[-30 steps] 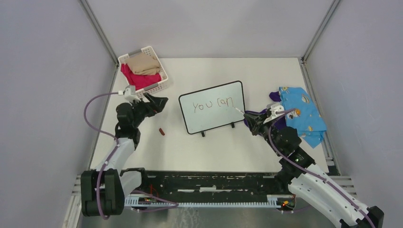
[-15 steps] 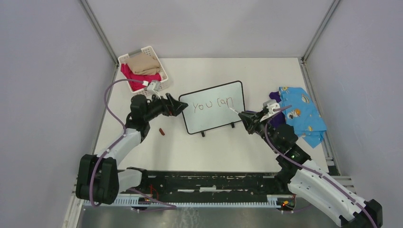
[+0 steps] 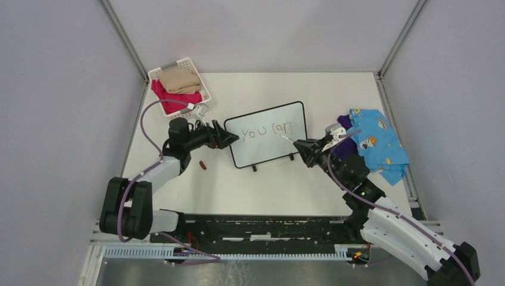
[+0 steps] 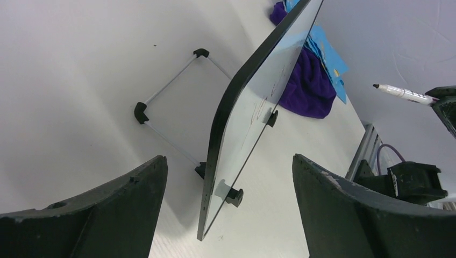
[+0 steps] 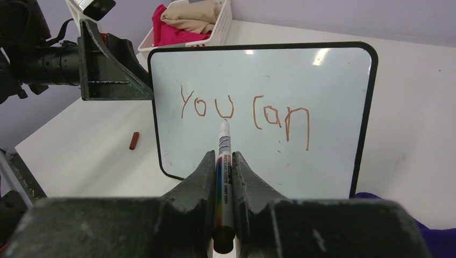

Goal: Write a sentence on the whiteboard

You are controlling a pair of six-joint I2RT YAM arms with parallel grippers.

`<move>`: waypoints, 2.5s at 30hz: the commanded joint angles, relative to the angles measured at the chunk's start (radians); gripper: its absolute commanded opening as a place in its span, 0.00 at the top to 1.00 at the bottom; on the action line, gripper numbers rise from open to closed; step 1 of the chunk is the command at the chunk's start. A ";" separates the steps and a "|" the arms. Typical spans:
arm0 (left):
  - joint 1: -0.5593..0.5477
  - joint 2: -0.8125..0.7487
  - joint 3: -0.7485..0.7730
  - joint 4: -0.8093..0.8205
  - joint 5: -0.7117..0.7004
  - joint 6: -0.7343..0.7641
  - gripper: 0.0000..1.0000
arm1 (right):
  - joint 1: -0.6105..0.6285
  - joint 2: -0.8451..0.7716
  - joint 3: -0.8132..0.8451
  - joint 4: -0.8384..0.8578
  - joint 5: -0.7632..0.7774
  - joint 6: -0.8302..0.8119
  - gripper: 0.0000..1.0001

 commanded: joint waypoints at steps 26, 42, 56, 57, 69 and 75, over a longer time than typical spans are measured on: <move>0.025 0.396 -0.112 0.724 0.261 -0.131 0.55 | 0.256 0.241 0.040 0.148 0.213 -0.161 1.00; 0.023 0.356 -0.099 0.537 0.232 0.027 0.80 | 0.407 0.391 0.091 0.205 0.397 -0.247 1.00; -0.019 0.302 -0.068 0.320 0.221 0.188 0.98 | 0.432 0.432 0.091 0.248 0.409 -0.273 1.00; -0.022 0.300 -0.066 0.305 0.220 0.195 0.98 | 0.434 0.438 0.091 0.252 0.417 -0.277 1.00; -0.028 0.287 -0.060 0.243 0.188 0.234 0.98 | 0.458 0.533 0.111 0.301 0.485 -0.316 1.00; -0.030 0.289 -0.054 0.233 0.188 0.236 0.98 | 0.464 0.567 0.130 0.306 0.475 -0.316 1.00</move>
